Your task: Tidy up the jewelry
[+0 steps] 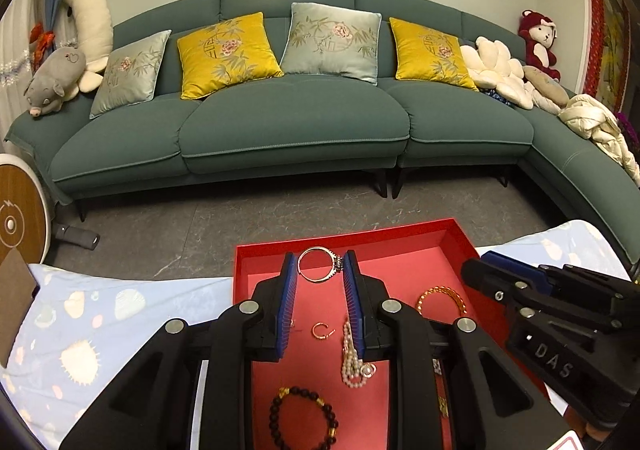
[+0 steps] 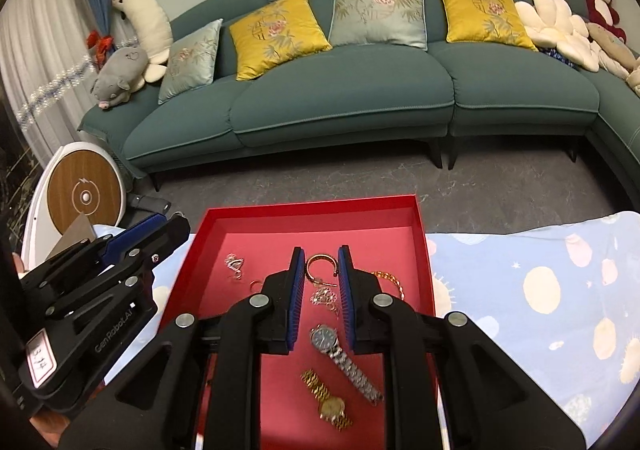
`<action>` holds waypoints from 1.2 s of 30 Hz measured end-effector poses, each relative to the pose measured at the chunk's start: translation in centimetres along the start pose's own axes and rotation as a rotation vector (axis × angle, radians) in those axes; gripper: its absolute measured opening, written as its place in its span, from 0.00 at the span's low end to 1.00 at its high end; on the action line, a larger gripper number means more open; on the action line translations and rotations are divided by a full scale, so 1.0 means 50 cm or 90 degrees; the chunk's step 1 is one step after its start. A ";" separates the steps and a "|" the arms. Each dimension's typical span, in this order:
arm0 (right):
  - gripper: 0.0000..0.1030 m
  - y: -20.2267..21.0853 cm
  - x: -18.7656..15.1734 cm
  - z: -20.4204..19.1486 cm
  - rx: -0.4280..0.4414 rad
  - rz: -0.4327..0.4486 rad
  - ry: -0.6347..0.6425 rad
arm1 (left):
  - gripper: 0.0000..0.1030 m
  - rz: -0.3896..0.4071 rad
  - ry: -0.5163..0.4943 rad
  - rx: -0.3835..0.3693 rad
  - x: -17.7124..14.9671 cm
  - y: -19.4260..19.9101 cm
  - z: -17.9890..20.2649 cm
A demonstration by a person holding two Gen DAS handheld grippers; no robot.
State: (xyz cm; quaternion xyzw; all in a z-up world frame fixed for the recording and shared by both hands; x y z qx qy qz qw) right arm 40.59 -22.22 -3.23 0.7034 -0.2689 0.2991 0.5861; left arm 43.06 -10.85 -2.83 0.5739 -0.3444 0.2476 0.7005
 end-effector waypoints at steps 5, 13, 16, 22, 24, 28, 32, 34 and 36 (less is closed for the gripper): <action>0.16 -0.054 -0.002 0.003 -0.010 -0.023 0.013 | 0.21 -0.019 0.024 0.005 -0.006 -0.050 -0.012; 0.19 -0.094 0.001 0.006 -0.002 -0.031 0.023 | 0.41 -0.044 0.077 -0.005 0.002 -0.093 -0.029; 0.40 -0.066 0.005 0.013 -0.011 0.003 0.009 | 0.54 -0.002 0.078 0.018 0.014 -0.064 -0.038; 0.40 0.063 0.003 0.016 -0.007 0.060 0.006 | 0.54 0.027 0.081 0.003 0.018 0.049 -0.059; 0.40 0.121 -0.007 0.010 -0.007 0.072 0.014 | 0.54 0.040 0.063 0.009 0.012 0.104 -0.061; 0.42 0.236 -0.040 -0.004 -0.024 0.083 0.032 | 0.54 0.048 0.020 0.028 -0.018 0.208 -0.059; 0.43 0.325 -0.087 -0.022 -0.029 0.086 0.020 | 0.54 0.033 -0.003 0.045 -0.058 0.290 -0.055; 0.43 0.353 -0.112 -0.031 -0.036 0.084 0.013 | 0.54 0.032 0.004 0.043 -0.076 0.320 -0.052; 0.43 0.376 -0.141 -0.040 -0.033 0.080 -0.001 | 0.54 0.027 0.017 0.032 -0.097 0.341 -0.048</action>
Point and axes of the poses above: each gripper's, at about its wrist camera, not at the fingertips, and y roughly against the way its jaws point, z to its right, x to its top, the point moved 8 cm from there along -y, roughly the way its jaws point, and after that the axes turned 7 degrees about y, right-handed, at the moved point
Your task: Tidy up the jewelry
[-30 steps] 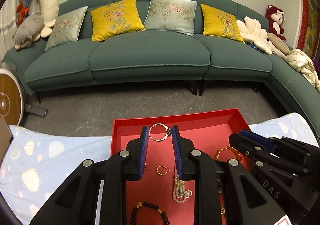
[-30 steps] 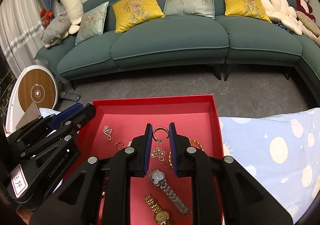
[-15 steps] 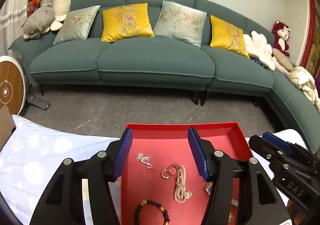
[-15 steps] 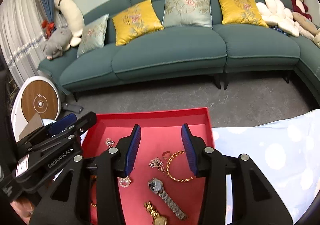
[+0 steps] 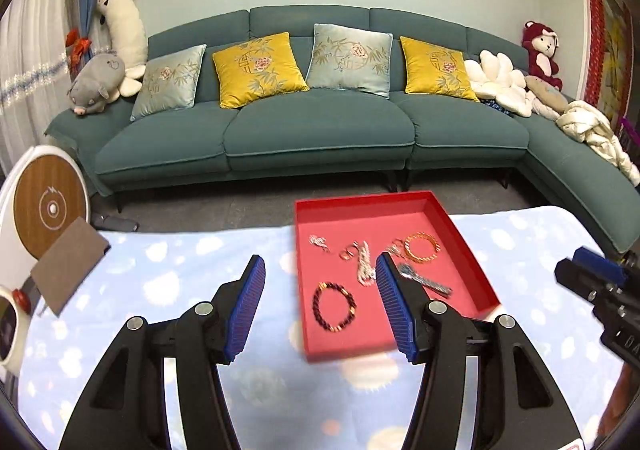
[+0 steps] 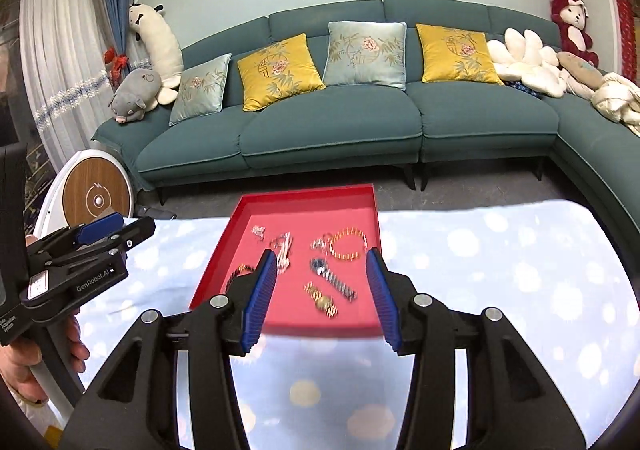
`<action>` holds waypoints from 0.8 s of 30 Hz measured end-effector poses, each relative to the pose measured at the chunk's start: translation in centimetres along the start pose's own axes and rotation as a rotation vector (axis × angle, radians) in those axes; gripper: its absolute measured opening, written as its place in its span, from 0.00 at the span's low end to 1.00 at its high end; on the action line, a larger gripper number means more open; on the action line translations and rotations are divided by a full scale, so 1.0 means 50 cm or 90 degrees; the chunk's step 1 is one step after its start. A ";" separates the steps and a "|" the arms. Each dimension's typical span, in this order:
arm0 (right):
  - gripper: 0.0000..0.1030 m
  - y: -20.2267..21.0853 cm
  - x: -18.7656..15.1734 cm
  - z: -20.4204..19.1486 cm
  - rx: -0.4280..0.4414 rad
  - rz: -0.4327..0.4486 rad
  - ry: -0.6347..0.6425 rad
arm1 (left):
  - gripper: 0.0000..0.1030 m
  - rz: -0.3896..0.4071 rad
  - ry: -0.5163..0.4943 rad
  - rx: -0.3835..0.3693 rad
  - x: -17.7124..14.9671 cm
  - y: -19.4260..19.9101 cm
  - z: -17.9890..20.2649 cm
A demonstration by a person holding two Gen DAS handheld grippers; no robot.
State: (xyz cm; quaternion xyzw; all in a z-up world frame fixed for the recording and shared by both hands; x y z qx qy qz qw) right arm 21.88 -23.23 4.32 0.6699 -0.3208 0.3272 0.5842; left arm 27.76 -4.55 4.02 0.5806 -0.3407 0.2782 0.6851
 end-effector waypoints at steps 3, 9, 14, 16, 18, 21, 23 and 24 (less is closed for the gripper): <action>0.54 0.024 -0.037 -0.001 -0.006 -0.002 -0.031 | 0.54 -0.018 0.008 0.003 -0.035 0.016 0.010; 0.56 0.010 -0.086 -0.001 -0.029 -0.025 -0.014 | 0.54 -0.057 0.009 0.015 -0.118 0.007 0.021; 0.56 -0.016 -0.111 -0.008 -0.036 -0.045 -0.002 | 0.54 -0.081 -0.002 0.037 -0.160 -0.028 0.015; 0.60 -0.027 -0.117 -0.012 -0.039 -0.053 0.005 | 0.54 -0.088 0.000 0.043 -0.170 -0.040 0.009; 0.63 -0.035 -0.121 -0.019 -0.046 -0.055 0.016 | 0.54 -0.095 0.008 0.043 -0.178 -0.050 0.002; 0.66 -0.047 -0.130 -0.033 -0.049 -0.064 0.030 | 0.54 -0.100 0.014 0.047 -0.188 -0.065 -0.012; 0.67 -0.057 -0.139 -0.042 -0.053 -0.073 0.043 | 0.54 -0.102 0.021 0.040 -0.194 -0.074 -0.017; 0.67 -0.061 -0.143 -0.046 -0.056 -0.076 0.050 | 0.54 -0.102 0.026 0.042 -0.196 -0.079 -0.021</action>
Point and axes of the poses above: each gripper's, at about its wrist camera, not at the fingertips, and y roughly against the way its jaws point, z to its right, x to its top, the point moved 8 cm from there along -y, roughly the way its jaws point, and after that the axes turned 7 degrees about y, right-handed, at the moved point
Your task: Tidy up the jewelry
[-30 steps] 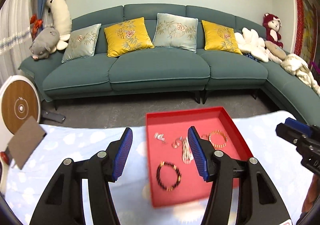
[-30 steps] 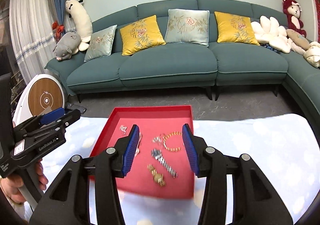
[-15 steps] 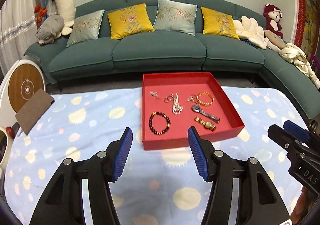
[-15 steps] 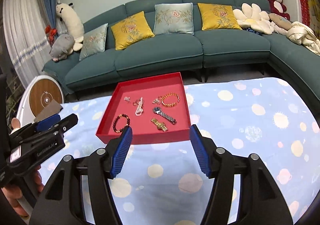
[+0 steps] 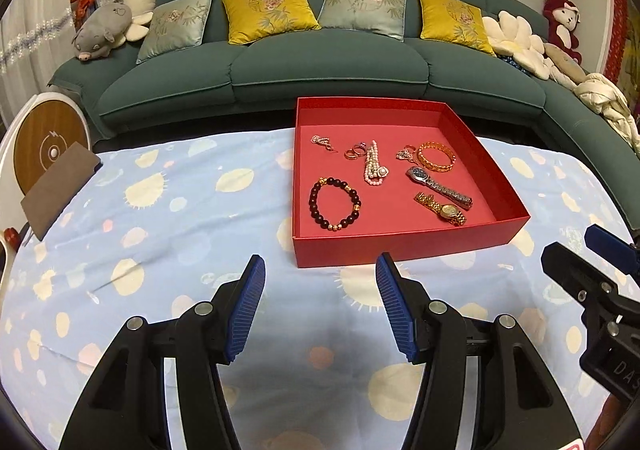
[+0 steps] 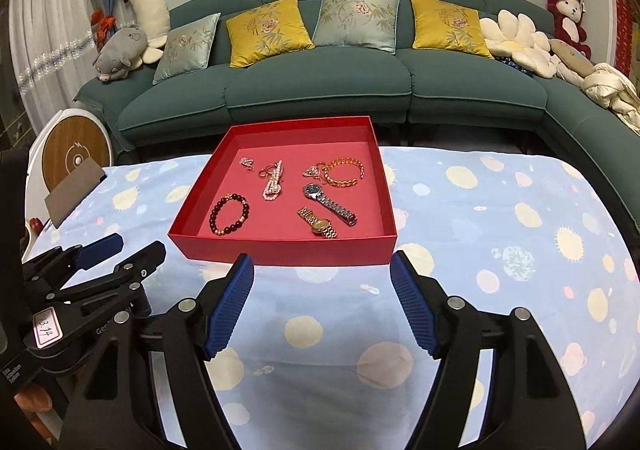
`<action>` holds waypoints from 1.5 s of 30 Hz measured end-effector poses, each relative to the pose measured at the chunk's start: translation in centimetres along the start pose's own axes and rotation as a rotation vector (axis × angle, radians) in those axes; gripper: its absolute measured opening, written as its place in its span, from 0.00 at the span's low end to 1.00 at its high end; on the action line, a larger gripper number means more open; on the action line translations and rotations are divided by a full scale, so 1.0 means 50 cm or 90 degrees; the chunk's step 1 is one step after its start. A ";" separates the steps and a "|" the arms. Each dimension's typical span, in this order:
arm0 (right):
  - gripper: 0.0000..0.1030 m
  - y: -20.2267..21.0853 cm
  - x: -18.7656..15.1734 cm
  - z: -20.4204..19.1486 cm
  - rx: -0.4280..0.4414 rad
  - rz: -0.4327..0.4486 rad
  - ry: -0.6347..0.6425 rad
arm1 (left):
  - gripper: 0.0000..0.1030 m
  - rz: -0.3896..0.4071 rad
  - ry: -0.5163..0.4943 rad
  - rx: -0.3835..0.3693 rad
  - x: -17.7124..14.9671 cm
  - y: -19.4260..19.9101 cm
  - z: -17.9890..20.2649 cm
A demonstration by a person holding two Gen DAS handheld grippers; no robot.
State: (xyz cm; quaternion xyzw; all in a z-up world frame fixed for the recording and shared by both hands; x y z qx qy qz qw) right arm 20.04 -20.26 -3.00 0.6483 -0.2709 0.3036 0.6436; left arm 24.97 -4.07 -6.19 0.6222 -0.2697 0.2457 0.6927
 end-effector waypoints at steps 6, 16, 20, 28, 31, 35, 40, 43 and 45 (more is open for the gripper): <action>0.69 -0.022 -0.009 -0.015 -0.011 -0.009 0.010 | 0.54 -0.007 -0.008 0.000 -0.011 -0.023 -0.009; 0.69 -0.037 -0.020 -0.034 -0.020 -0.014 0.017 | 0.59 0.025 -0.008 0.003 -0.002 -0.004 -0.007; 0.69 -0.029 -0.016 -0.035 -0.020 -0.005 0.014 | 0.60 0.039 -0.014 -0.007 0.001 0.012 0.009; 0.69 -0.026 -0.016 -0.033 -0.024 -0.001 0.005 | 0.60 0.050 -0.013 -0.001 0.004 0.022 0.011; 0.70 -0.029 -0.019 -0.040 -0.025 -0.004 0.013 | 0.60 0.047 -0.011 0.003 0.003 0.019 0.008; 0.70 -0.030 -0.023 -0.044 -0.023 -0.006 0.016 | 0.60 0.048 -0.013 0.010 0.001 0.019 0.005; 0.70 -0.029 -0.024 -0.046 -0.024 -0.005 0.016 | 0.60 0.055 -0.017 0.017 0.000 0.022 0.006; 0.70 -0.028 -0.024 -0.046 -0.024 -0.005 0.014 | 0.60 0.054 -0.015 0.015 0.000 0.022 0.005; 0.70 -0.027 -0.022 -0.046 -0.025 -0.003 0.014 | 0.60 0.056 -0.013 0.017 0.001 0.024 0.005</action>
Point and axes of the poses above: each gripper's, at about its wrist camera, not at the fingertips, and y roughly against the way its jaws point, z to its right, x to its top, the point moved 8 cm from there along -y, roughly the way its jaws point, and after that the axes turned 7 degrees about y, right-handed, at the moved point
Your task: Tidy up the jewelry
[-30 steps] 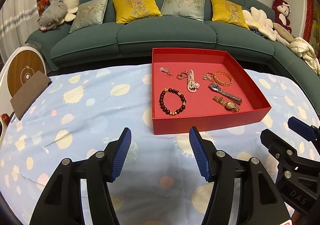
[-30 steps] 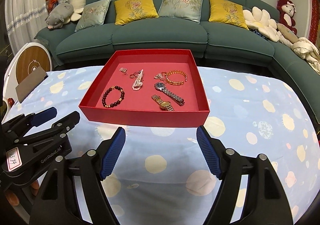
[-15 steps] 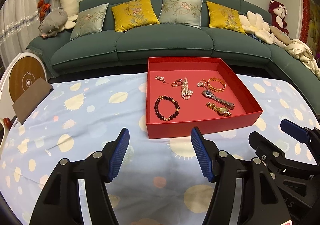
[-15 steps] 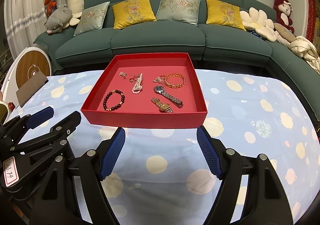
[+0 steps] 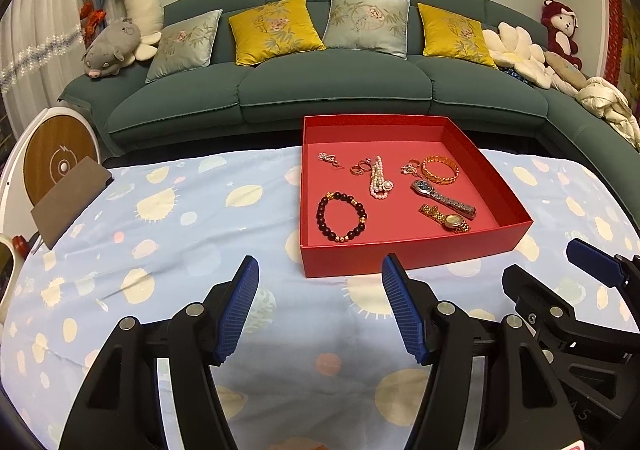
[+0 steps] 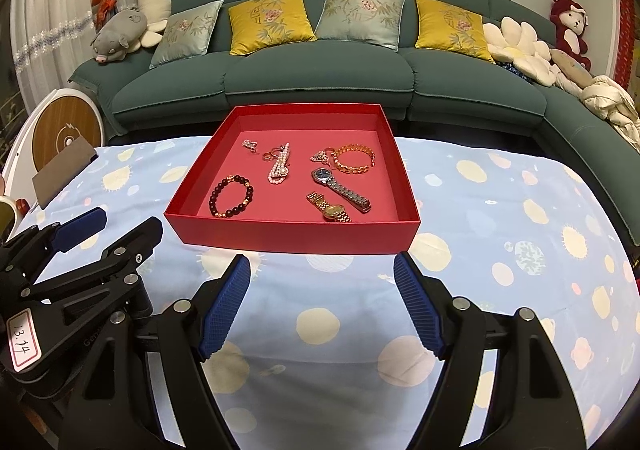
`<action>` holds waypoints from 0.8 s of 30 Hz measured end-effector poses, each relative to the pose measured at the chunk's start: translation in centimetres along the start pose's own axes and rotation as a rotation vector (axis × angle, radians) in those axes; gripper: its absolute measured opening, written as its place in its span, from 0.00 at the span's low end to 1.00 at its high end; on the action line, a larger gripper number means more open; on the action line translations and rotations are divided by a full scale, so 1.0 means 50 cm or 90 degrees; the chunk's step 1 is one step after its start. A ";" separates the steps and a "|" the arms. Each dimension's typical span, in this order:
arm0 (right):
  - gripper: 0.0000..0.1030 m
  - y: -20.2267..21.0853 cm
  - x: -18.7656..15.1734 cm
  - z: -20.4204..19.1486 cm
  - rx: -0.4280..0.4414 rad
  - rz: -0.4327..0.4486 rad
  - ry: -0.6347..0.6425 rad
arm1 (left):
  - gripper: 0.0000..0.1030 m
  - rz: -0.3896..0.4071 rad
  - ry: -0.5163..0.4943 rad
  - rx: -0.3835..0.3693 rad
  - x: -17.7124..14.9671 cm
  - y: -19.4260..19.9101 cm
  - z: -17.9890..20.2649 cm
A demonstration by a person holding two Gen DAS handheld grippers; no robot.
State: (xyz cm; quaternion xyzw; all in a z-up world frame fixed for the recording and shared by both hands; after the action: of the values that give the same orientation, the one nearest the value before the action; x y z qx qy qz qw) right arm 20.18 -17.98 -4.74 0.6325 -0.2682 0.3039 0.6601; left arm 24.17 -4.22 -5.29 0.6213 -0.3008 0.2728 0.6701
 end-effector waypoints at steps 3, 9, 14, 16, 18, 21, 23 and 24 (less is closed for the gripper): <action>0.70 0.000 0.000 0.000 0.000 0.000 0.000 | 0.60 0.002 -0.001 0.002 -0.001 0.001 0.001; 0.70 0.001 0.000 -0.001 0.000 0.000 0.002 | 0.60 0.001 -0.011 0.011 -0.001 0.002 0.001; 0.70 0.001 -0.001 -0.001 0.000 0.001 0.001 | 0.60 -0.005 -0.007 0.006 -0.001 -0.001 -0.001; 0.70 0.002 -0.001 0.000 -0.001 0.001 0.001 | 0.60 -0.008 -0.005 0.005 -0.001 -0.002 -0.001; 0.70 0.002 -0.001 0.000 -0.001 0.001 0.001 | 0.60 -0.009 -0.005 0.006 -0.002 -0.002 -0.001; 0.70 0.002 -0.001 0.000 -0.001 0.000 0.001 | 0.60 -0.010 -0.005 0.008 -0.003 -0.003 -0.002; 0.70 0.002 -0.001 0.001 -0.001 0.001 0.000 | 0.64 -0.009 -0.005 0.011 -0.003 -0.003 -0.002; 0.70 0.002 -0.001 0.000 -0.001 0.001 0.001 | 0.66 -0.008 -0.005 0.016 -0.003 -0.003 -0.004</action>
State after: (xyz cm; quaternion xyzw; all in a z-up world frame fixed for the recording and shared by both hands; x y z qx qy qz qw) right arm 20.08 -18.00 -4.71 0.6316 -0.2685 0.3043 0.6606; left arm 24.21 -4.04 -5.50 0.6326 -0.2962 0.2702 0.6626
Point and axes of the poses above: each gripper's, at about its wrist camera, not at the fingertips, and y roughly against the way its jaws point, z to its right, x to its top, the point moved 8 cm from there along -y, roughly the way its jaws point, and after that the axes turned 7 degrees about y, right-handed, at the moved point
